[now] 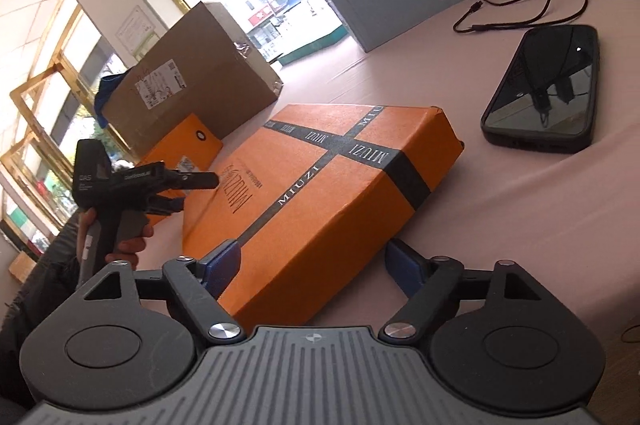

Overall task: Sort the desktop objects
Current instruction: 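Bring both open grippers to the edges of the flat MIUZI lid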

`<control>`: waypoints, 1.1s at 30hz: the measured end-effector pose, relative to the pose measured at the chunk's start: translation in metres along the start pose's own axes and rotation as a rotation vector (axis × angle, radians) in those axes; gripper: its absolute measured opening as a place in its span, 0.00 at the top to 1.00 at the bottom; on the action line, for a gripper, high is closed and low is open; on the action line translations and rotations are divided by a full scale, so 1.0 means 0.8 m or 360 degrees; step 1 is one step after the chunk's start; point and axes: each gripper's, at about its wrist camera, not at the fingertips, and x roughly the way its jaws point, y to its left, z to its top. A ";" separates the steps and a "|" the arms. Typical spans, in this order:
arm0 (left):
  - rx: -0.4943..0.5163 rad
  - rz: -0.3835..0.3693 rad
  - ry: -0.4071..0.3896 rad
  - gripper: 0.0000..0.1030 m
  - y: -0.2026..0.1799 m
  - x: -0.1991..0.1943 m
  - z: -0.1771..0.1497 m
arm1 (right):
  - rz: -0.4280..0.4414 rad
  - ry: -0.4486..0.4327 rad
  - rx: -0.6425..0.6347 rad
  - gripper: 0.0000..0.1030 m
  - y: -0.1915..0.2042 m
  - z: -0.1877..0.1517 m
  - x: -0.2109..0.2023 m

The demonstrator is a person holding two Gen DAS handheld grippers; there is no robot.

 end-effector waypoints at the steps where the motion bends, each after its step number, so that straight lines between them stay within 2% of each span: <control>1: 0.0046 -0.0027 0.0011 0.00 -0.006 -0.003 -0.006 | -0.0089 -0.0002 -0.0036 0.02 0.006 0.001 0.000; 3: 0.0123 -0.0066 0.0030 0.00 -0.016 -0.008 -0.019 | -0.0249 0.0030 -0.0131 0.01 0.018 0.001 0.007; 5: 0.0161 -0.0100 0.0042 0.00 -0.021 -0.014 -0.029 | -0.0280 0.0052 -0.0198 0.00 0.026 -0.003 0.014; 7: 0.0162 -0.0128 0.0042 0.00 -0.021 -0.021 -0.037 | -0.0208 0.0046 -0.0151 0.00 0.022 -0.001 0.017; 9: 0.0097 -0.0177 0.0035 0.00 -0.010 -0.030 -0.041 | -0.0123 0.0036 -0.0088 0.00 0.015 0.001 0.019; 15: -0.0242 -0.0423 0.0050 0.00 0.054 -0.070 -0.057 | 0.0132 0.0006 0.0104 0.00 -0.004 0.007 0.024; 17: -0.0306 -0.0482 0.0050 0.00 0.074 -0.083 -0.066 | 0.0194 0.0026 0.0106 0.00 -0.002 0.008 0.031; 19: -0.0337 -0.0520 0.0051 0.00 0.088 -0.095 -0.075 | 0.0200 0.0049 0.0052 0.00 0.009 0.008 0.042; 21: -0.0259 -0.0477 0.0048 0.00 0.085 -0.103 -0.081 | 0.0165 0.0076 -0.0012 0.00 0.027 0.008 0.053; 22: -0.0213 -0.0407 0.0036 0.00 0.078 -0.107 -0.084 | 0.0110 0.0102 -0.0053 0.00 0.038 0.008 0.058; 26: -0.0026 -0.0018 0.0038 0.02 0.031 -0.107 -0.088 | -0.0144 0.0245 -0.0185 0.00 0.083 0.009 0.073; 27: 0.0034 0.0048 0.0050 0.00 0.020 -0.104 -0.089 | -0.0149 0.0278 -0.0143 0.00 0.085 0.009 0.071; 29: 0.0055 0.0062 0.0067 0.00 0.016 -0.099 -0.089 | -0.0128 0.0331 -0.0019 0.00 0.083 0.009 0.063; 33: -0.0078 -0.0013 0.0114 0.00 0.032 -0.091 -0.073 | 0.0056 0.0307 0.0321 0.00 0.052 0.008 0.054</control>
